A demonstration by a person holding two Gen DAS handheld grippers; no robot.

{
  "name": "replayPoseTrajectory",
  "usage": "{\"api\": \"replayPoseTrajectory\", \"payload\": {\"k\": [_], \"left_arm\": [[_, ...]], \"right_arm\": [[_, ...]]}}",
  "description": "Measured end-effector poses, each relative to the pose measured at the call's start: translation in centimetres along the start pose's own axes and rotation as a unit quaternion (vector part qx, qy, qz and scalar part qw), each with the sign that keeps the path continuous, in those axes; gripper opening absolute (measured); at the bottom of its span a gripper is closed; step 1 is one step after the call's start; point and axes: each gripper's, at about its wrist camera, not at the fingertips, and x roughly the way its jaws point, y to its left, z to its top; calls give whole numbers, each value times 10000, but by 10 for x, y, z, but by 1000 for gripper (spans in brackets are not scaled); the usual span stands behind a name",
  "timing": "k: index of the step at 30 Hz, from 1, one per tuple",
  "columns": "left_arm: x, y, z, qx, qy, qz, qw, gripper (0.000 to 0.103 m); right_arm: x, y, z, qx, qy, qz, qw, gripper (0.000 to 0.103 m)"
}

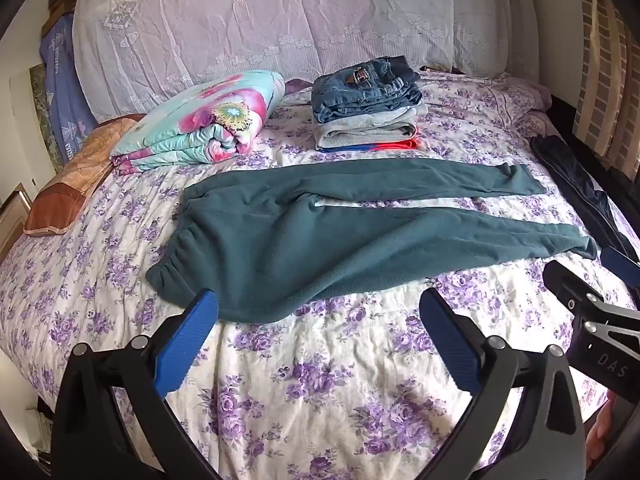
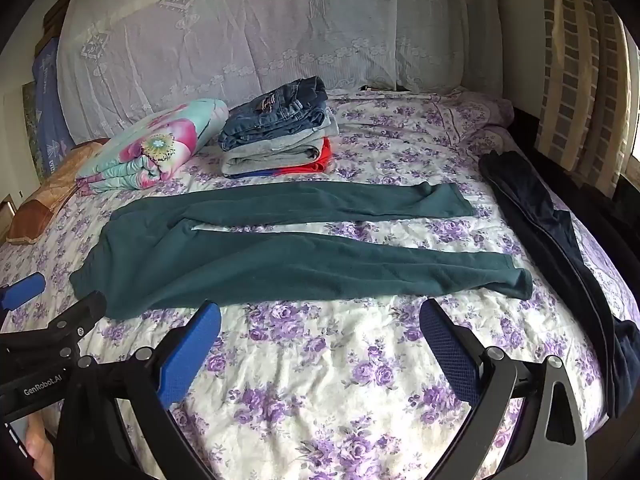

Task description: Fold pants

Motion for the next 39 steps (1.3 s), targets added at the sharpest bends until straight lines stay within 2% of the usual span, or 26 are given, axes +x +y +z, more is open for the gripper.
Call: {"api": "replayPoseTrajectory", "payload": {"k": [39], "left_arm": [[1,0,0,17,60,19,10000,98]], "right_arm": [[1,-1,0,54,66,42,10000,100]]}}
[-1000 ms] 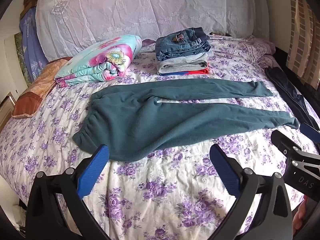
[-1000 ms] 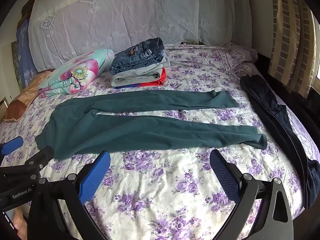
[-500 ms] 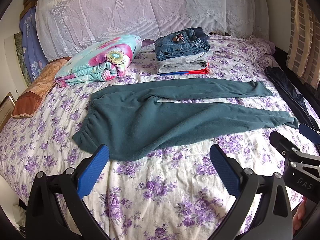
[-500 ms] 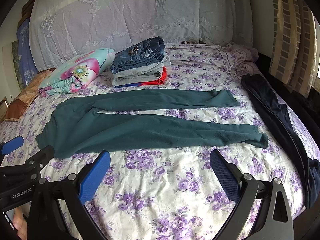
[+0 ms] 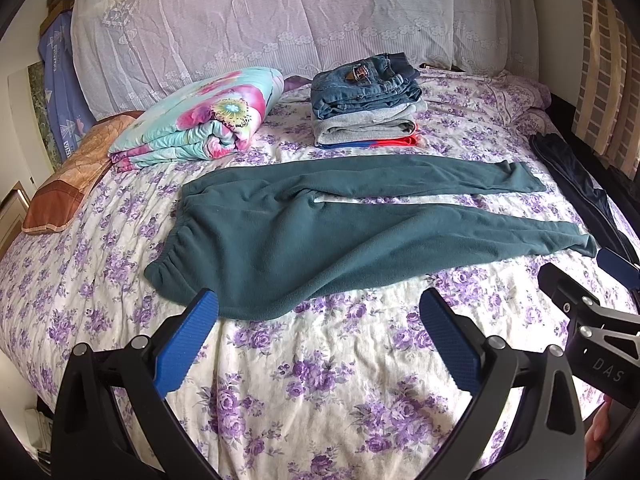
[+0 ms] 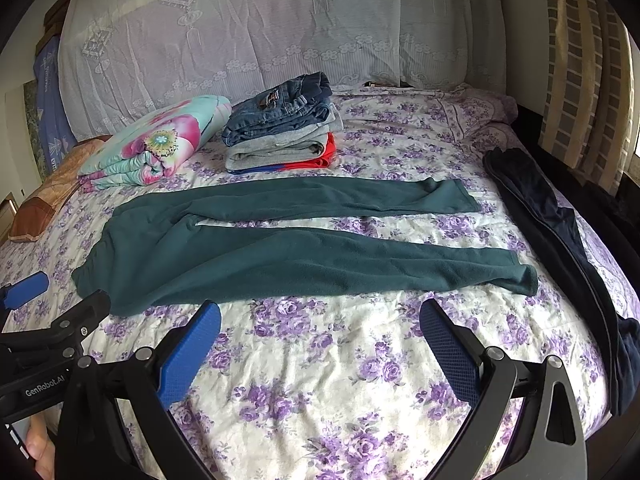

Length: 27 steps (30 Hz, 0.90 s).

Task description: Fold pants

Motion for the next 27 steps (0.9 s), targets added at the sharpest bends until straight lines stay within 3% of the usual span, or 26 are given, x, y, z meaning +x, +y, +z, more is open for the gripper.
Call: {"api": "replayPoseTrajectory", "payload": {"k": [27], "left_arm": [[0,-1,0,-10,19,-10,10000,98]], "right_arm": [[0,-11,8,-7,23,4,10000,100]]}}
